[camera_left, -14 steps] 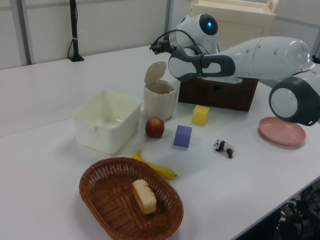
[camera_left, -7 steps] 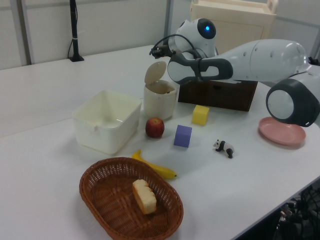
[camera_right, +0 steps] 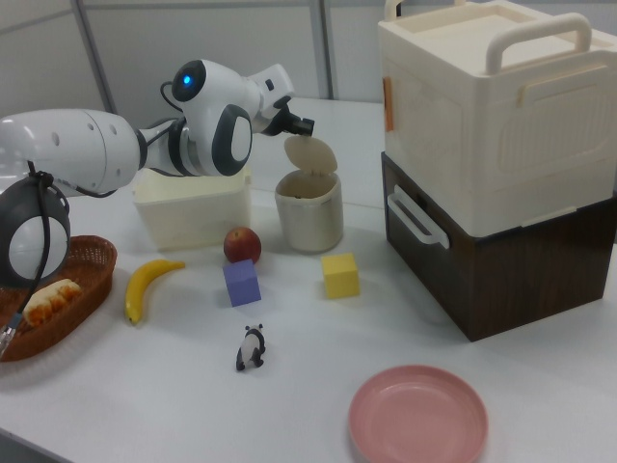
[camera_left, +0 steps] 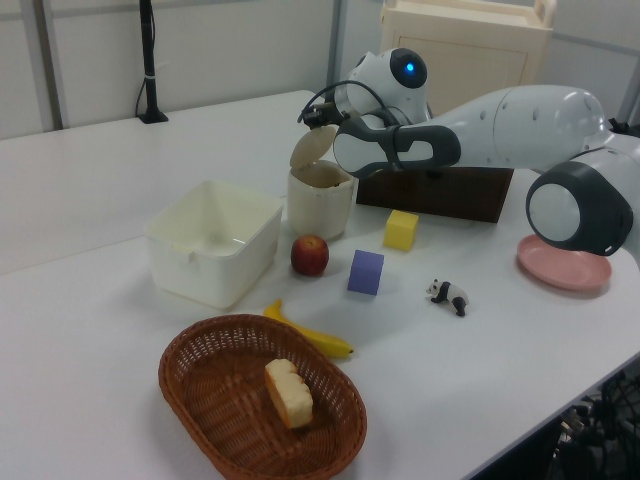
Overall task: Close the trash can
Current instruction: 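Lower the gripper onto the raised flip lid and push it down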
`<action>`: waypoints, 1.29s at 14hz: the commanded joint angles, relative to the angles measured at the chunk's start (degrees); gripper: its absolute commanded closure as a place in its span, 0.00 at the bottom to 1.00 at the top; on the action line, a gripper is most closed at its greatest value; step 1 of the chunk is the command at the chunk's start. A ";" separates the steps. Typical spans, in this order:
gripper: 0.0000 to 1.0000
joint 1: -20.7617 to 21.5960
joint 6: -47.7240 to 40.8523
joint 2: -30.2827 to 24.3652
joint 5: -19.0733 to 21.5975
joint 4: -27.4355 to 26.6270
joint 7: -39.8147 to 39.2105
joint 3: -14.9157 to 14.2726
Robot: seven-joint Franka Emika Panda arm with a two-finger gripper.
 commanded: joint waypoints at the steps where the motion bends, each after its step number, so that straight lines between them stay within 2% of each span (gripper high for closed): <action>1: 0.95 0.80 0.73 0.41 -0.95 0.59 -0.95 -1.75; 16: 0.96 0.53 0.46 0.32 -1.30 -6.87 -1.74 -2.28; 18: 0.96 0.71 0.37 0.23 -2.61 -8.98 -1.74 -2.71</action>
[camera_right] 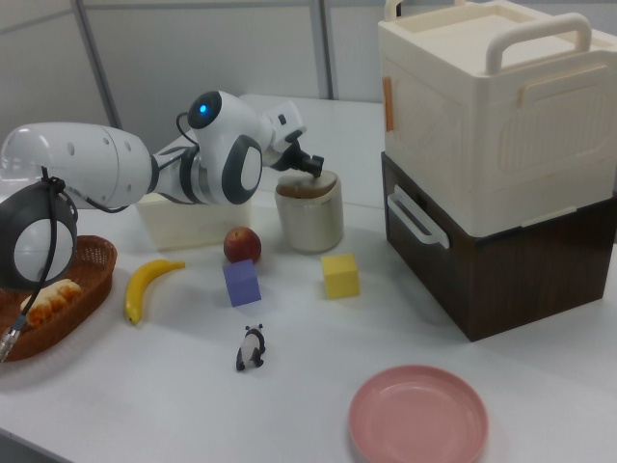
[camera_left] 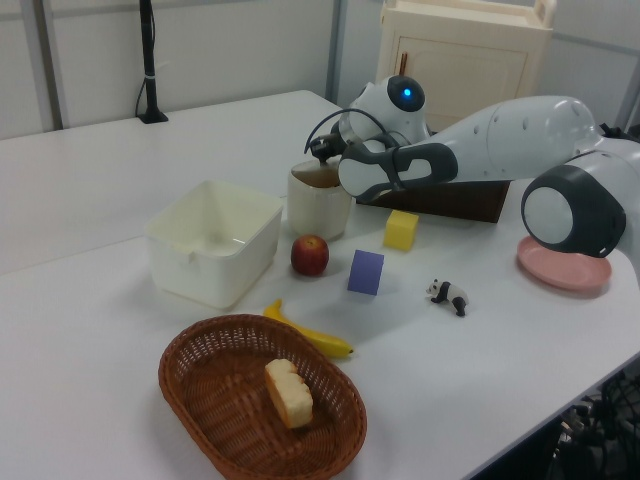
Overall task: Close the trash can
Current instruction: 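Lower the gripper onto the raised flip lid and push it down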
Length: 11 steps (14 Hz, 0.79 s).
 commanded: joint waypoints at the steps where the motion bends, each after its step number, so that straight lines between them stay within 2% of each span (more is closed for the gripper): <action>1: 0.96 0.85 0.29 -1.28 -3.09 -4.49 -0.33 -1.26; 7: 0.97 0.94 0.11 -1.28 -3.45 -5.11 -0.42 -1.27; 9: 0.97 1.03 0.11 -1.28 -5.37 -5.81 -0.33 -1.26; 11: 0.98 1.12 0.11 -1.37 -5.38 -5.46 -0.33 -1.26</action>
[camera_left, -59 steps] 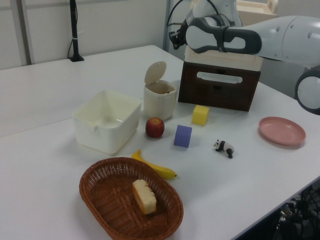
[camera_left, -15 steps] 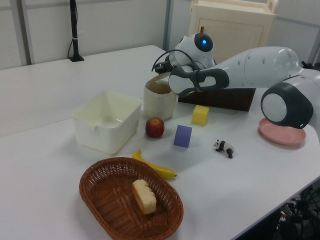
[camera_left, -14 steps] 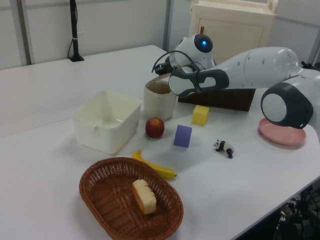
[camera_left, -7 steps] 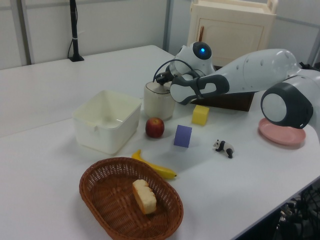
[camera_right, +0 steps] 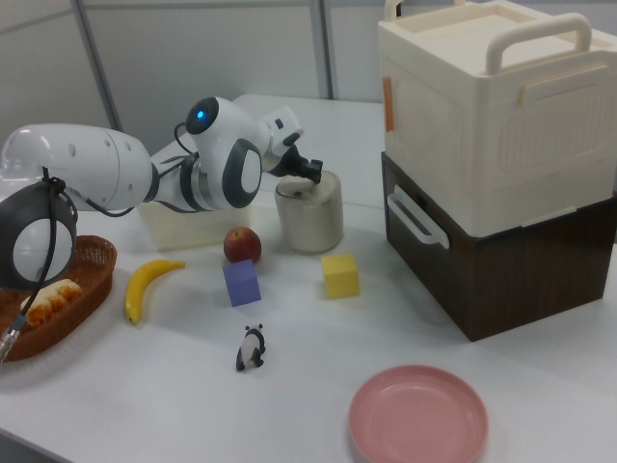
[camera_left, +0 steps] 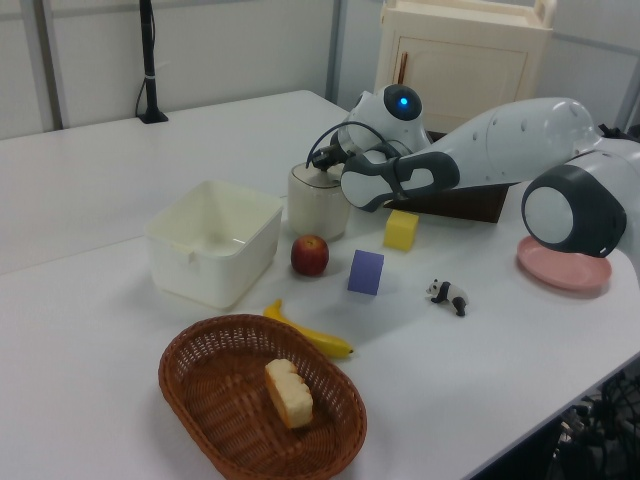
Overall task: Close the trash can
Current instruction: 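Lower the gripper onto the raised flip lid and push it down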
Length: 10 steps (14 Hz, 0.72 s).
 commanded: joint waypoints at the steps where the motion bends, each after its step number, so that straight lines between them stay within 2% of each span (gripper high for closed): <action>1: 0.98 1.17 -0.38 -1.15 -1.20 -4.22 -0.12 -1.13; 10: 0.99 1.53 -0.47 0.17 -3.75 -5.10 -0.12 -1.05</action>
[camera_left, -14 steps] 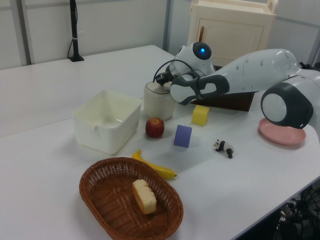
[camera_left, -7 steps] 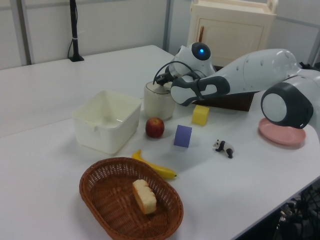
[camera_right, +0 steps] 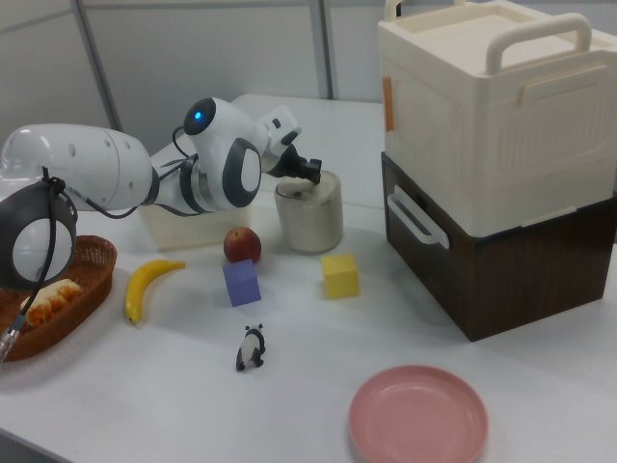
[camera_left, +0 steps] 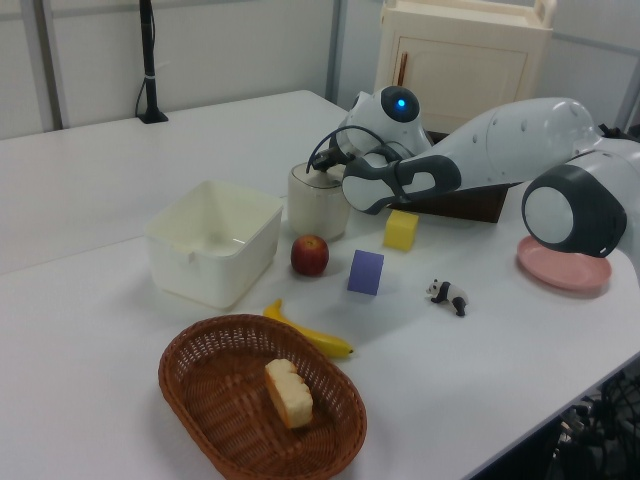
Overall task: Close the trash can
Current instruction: 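Lower the gripper onto the raised flip lid and push it down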
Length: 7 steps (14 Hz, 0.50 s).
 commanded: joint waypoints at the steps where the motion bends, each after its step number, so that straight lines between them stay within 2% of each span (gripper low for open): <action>1: 0.99 1.59 -0.49 0.38 -0.64 -4.93 -0.10 -1.01; 7: 1.00 1.33 -0.66 -2.15 -0.64 -6.76 -0.10 -0.40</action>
